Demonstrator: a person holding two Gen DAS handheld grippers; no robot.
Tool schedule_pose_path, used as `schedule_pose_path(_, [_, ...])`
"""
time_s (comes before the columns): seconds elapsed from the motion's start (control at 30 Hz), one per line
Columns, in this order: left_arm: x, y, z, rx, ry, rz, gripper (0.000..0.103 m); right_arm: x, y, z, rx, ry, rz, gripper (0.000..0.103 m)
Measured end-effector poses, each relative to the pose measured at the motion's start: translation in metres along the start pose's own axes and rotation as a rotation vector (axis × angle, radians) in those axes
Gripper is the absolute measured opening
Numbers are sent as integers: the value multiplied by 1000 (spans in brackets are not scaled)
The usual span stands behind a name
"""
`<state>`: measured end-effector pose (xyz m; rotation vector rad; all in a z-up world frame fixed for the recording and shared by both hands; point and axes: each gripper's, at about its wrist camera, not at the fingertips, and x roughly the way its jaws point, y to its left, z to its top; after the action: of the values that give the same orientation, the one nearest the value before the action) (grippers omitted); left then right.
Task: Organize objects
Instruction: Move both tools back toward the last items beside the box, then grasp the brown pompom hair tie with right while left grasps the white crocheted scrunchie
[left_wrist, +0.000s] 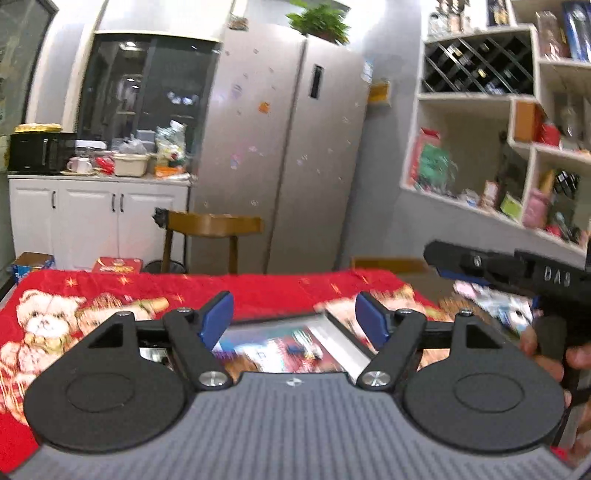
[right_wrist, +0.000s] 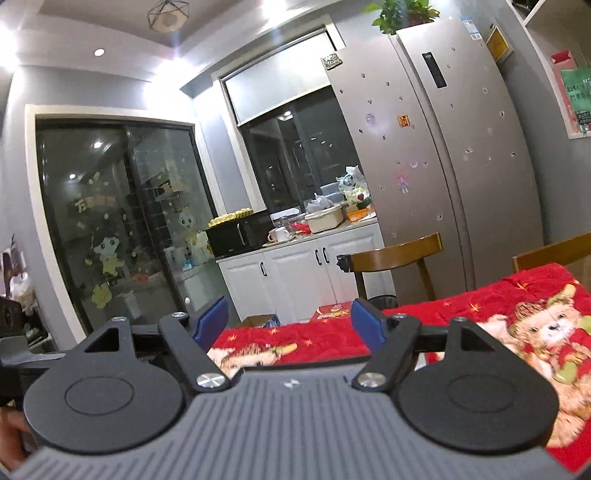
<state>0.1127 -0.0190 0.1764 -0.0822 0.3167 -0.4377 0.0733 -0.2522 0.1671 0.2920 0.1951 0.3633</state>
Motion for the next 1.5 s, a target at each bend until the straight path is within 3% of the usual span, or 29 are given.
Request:
schedule_pose_path(0.17, [-12, -32, -38, 70, 88, 6, 77, -26, -6, -25, -17, 30, -12, 83])
schedule_pose_path(0.3, [-14, -38, -80, -3, 162, 7, 77, -34, -8, -54, -51, 65, -42, 83])
schedule_pose_path(0.47, [7, -45, -118, -4, 233, 78, 77, -25, -15, -89, -46, 140, -52, 83])
schedule_pose_path(0.63, [35, -45, -133, -107, 289, 53, 77, -11, -19, -116, -55, 230, -60, 83])
schedule_pose_path(0.83, [57, -50, -142, -119, 339, 46, 77, -5, -20, -121, -31, 271, -41, 83])
schedule_pose_path(1.07, [73, -49, -143, -103, 341, 70, 76, 16, -34, -128, 17, 329, -95, 83])
schedule_pose_path(1.13, [74, -52, -145, -83, 341, 81, 70, 21, -38, -132, 29, 362, -99, 83])
schedule_pose_path(1.23, [74, -50, -147, -47, 327, 98, 52, 26, -41, -135, 47, 381, -101, 83])
schedule_pose_path(1.37, [72, -42, -147, -61, 318, 95, 40, 35, -43, -136, 96, 381, -89, 83])
schedule_pose_path(1.43, [71, -42, -147, -47, 315, 92, 38, 40, -41, -138, 94, 391, -97, 76])
schedule_pose_path(1.5, [69, -45, -149, -33, 309, 91, 36, 45, -37, -139, 72, 398, -112, 60])
